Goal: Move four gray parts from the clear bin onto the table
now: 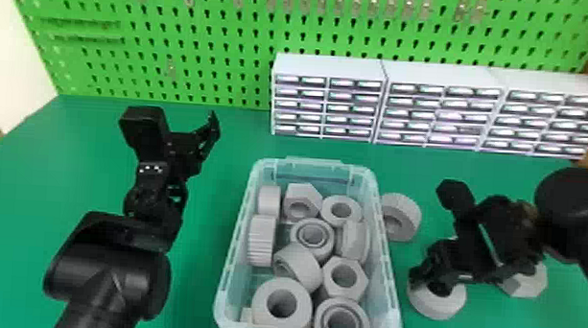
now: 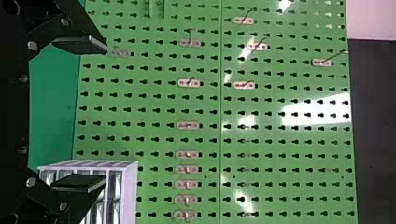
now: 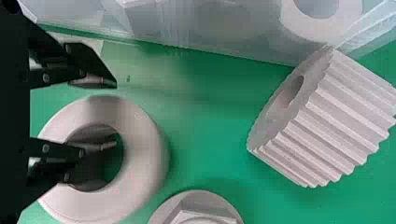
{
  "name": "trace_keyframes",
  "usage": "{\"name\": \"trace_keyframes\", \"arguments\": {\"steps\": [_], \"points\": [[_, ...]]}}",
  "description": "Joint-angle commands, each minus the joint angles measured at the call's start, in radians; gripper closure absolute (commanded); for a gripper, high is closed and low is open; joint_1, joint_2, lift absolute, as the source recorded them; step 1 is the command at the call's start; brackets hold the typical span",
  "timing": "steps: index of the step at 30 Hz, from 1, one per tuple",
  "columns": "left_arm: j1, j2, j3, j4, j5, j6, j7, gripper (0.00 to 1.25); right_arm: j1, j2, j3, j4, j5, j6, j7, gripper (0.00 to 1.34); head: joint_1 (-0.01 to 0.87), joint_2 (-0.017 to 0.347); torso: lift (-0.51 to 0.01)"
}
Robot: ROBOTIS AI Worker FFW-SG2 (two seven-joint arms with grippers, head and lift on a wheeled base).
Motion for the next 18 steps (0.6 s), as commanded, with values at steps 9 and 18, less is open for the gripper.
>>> {"name": "trace_keyframes", "arguments": {"steps": [9,18], "points": [[0.005,0.000,0.003,0.000,0.000,0.000,0.000,0.28,-0.001,0.002,-0.030,-0.018,0.006,0.001,0.000,0.51,0.693,0.072,-0.052],[0.005,0.000,0.003,0.000,0.000,0.000,0.000,0.28,-0.005,0.011,-0.085,-0.122,0.006,0.001,0.000,0.52,0.693,0.072,-0.052]]}}
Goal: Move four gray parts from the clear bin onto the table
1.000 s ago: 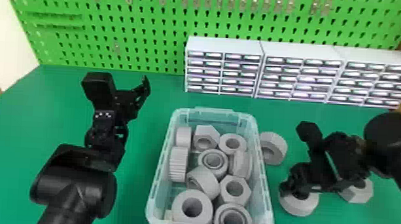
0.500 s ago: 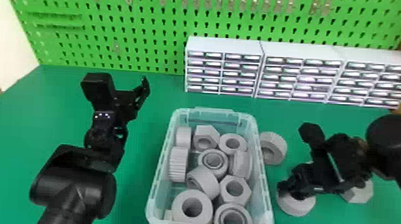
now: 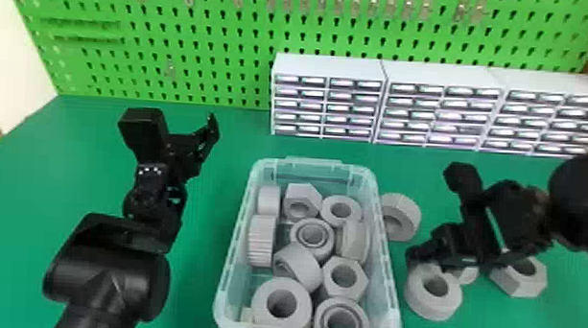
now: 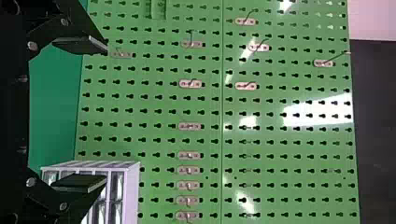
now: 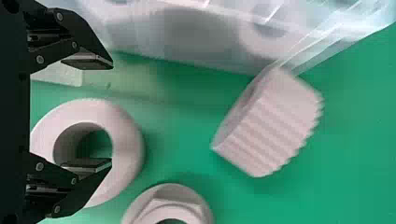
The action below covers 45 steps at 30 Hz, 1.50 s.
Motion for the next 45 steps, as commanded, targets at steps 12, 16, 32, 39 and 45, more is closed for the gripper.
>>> {"name": "trace_keyframes", "arguments": {"steps": [12,16,32,39,45], "points": [[0.000,-0.002,-0.016,0.000,-0.001,0.012,0.000,0.28,0.019,0.008,-0.115,-0.213,-0.019,0.001,0.000,0.52,0.693,0.072,-0.052],[-0.002,-0.005,-0.018,0.000,0.000,0.012,0.000,0.28,0.047,0.016,-0.151,-0.271,-0.039,0.001,0.000,0.51,0.693,0.072,-0.052],[-0.005,-0.025,-0.018,0.000,-0.009,0.014,-0.011,0.28,0.180,0.082,-0.182,-0.526,0.435,-0.472,0.385,0.51,0.693,0.072,-0.052],[0.008,-0.035,0.000,0.000,-0.023,0.017,-0.026,0.28,0.248,0.109,-0.208,-0.580,0.658,-0.673,0.512,0.51,0.693,0.072,-0.052],[0.012,-0.035,0.011,0.000,-0.035,0.017,-0.040,0.28,0.315,0.136,-0.276,-0.624,0.785,-0.810,0.571,0.51,0.693,0.072,-0.052]]}}
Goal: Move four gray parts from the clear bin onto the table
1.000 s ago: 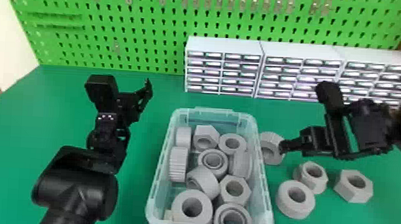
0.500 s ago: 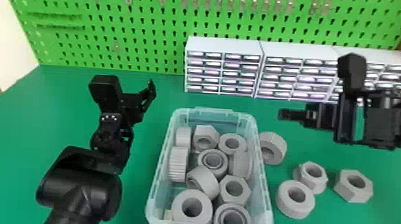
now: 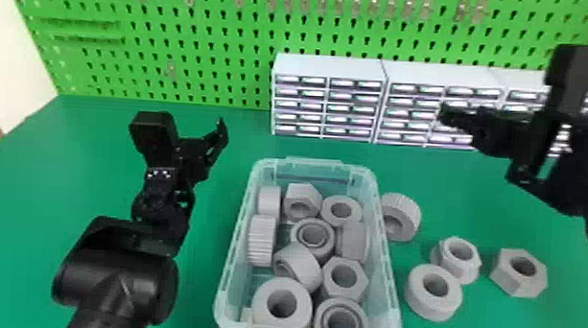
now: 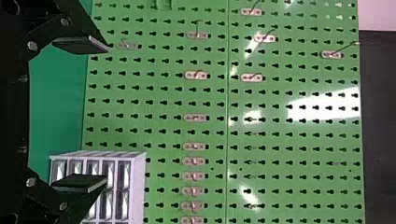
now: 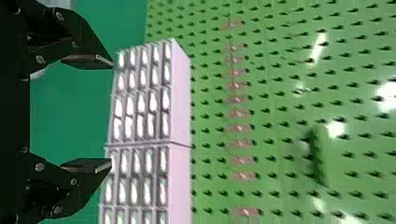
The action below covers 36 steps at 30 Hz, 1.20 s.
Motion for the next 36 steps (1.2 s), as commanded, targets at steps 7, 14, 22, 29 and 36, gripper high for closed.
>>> {"name": "trace_keyframes", "arguments": {"steps": [7,14,22,29,36], "points": [[0.008,-0.002,0.018,-0.009,-0.026,-0.001,-0.014,0.28,0.170,0.060,-0.126,-0.053,0.159,-0.288,0.047,0.51,0.693,0.072,-0.052],[0.037,-0.003,0.044,-0.037,-0.020,-0.001,-0.022,0.29,0.244,0.092,-0.149,-0.044,0.215,-0.412,0.069,0.51,0.693,0.072,-0.052],[0.032,-0.010,0.059,-0.078,-0.045,0.000,-0.042,0.29,0.292,0.130,-0.161,-0.004,0.248,-0.524,0.069,0.51,0.693,0.072,-0.052],[0.029,-0.033,0.058,-0.080,-0.054,0.000,-0.073,0.29,0.301,0.121,-0.124,0.040,0.256,-0.593,0.070,0.51,0.693,0.072,-0.052],[0.023,-0.036,0.058,-0.083,-0.059,0.000,-0.083,0.29,0.301,0.123,-0.106,0.049,0.264,-0.612,0.070,0.51,0.693,0.072,-0.052]]}}
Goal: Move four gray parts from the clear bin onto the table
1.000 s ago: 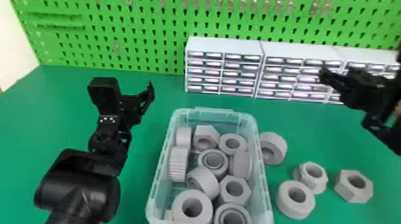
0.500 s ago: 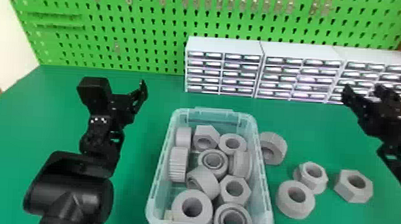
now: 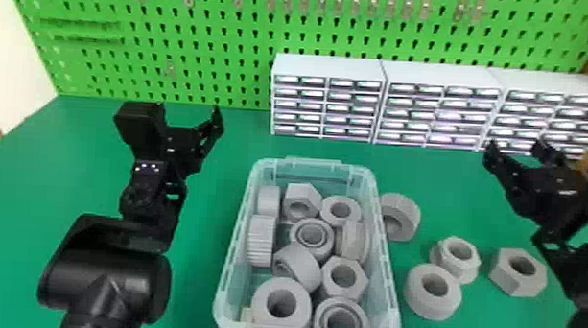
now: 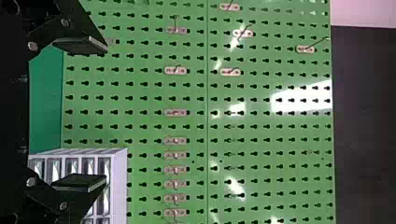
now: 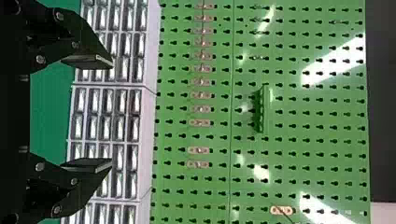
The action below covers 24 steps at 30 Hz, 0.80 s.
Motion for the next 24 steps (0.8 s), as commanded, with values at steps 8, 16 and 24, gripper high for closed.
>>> {"name": "trace_keyframes", "arguments": {"steps": [8,16,24], "points": [[0.002,-0.002,0.012,-0.013,0.011,0.002,0.000,0.29,-0.021,0.002,0.017,0.009,0.010,-0.008,0.000,0.51,0.693,0.072,-0.052],[0.001,-0.003,0.004,-0.013,0.012,0.002,0.000,0.29,-0.031,-0.002,0.023,0.009,0.007,-0.008,0.000,0.51,0.693,0.072,-0.052],[-0.001,-0.003,0.013,-0.017,0.018,0.002,-0.001,0.29,-0.037,0.001,0.037,0.012,0.003,-0.010,0.000,0.51,0.693,0.072,-0.052]]}}
